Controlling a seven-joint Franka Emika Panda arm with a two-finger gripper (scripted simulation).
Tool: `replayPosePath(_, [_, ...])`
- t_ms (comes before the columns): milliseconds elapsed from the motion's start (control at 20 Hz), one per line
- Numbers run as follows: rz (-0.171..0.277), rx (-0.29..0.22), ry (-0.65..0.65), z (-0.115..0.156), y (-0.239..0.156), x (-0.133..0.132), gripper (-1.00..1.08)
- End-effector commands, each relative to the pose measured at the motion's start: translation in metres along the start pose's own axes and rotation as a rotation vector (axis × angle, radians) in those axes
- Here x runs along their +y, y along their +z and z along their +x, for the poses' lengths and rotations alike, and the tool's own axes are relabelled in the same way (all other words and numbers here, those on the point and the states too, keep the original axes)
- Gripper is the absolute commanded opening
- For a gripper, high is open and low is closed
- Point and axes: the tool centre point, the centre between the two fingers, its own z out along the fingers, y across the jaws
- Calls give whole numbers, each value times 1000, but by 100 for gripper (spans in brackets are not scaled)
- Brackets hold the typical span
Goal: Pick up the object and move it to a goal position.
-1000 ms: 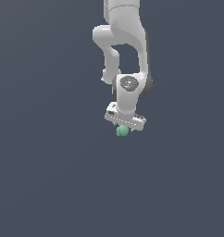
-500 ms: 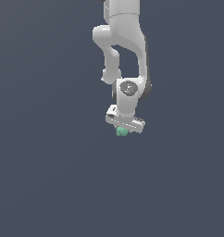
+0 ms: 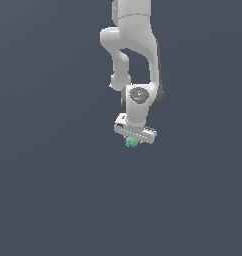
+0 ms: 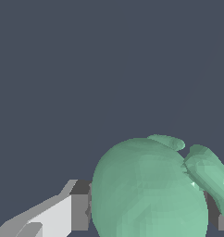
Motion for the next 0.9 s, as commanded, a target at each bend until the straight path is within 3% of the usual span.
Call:
replayPosePath(0, [0, 0, 0, 0, -2, -1, -100])
replayPosePath(400, [0, 0, 0, 5, -33, -12, -100])
replayPosePath(850, [0, 1, 0, 17, -105, -40, -100])
